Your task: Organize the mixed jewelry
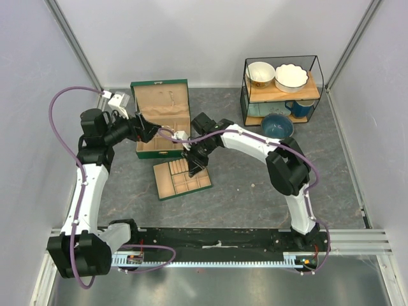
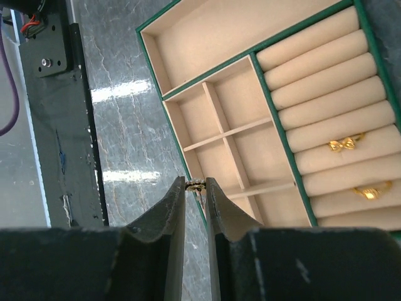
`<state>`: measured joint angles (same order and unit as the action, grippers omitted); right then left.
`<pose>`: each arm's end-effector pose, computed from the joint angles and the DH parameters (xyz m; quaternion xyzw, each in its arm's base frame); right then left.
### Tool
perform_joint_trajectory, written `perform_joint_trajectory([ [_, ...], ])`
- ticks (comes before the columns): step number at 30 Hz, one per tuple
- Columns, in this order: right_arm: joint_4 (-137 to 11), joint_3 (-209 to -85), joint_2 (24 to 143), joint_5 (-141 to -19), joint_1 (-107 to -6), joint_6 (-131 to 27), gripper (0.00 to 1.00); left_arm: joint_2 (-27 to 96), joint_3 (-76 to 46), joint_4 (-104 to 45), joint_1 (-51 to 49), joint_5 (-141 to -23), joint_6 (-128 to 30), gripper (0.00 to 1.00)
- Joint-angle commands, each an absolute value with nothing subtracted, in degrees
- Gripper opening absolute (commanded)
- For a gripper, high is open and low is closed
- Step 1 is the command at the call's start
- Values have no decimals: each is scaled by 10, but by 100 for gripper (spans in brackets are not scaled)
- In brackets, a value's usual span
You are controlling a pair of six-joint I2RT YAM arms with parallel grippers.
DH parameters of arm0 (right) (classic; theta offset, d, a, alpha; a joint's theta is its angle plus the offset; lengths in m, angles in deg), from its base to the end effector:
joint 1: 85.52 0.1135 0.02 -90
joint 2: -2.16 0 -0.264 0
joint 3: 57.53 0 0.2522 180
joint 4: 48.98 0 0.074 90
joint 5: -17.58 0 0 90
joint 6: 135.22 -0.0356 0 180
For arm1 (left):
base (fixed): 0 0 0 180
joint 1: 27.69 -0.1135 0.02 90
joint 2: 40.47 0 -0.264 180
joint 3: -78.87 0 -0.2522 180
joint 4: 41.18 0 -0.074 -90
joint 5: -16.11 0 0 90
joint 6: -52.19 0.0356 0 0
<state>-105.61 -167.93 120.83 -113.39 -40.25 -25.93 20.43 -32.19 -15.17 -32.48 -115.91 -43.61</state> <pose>0.2924 0.3283 0.2175 -0.5526 0.7325 0.3786 0.1216 0.2380 -0.0040 0.3485 0.1402 0.7713 -0.2948 0.5463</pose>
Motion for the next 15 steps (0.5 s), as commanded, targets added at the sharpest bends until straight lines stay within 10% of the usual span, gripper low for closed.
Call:
perform_joint_trajectory([
  [1, -1033, -1704, 1234, -1198, -396, -259, 23, 187, -309, -192, -356, -1139, -489, 91],
  [15, -975, -1687, 1269, -1136, -367, -250, 24, 191, -304, -195, -382, -1099, -508, 90],
])
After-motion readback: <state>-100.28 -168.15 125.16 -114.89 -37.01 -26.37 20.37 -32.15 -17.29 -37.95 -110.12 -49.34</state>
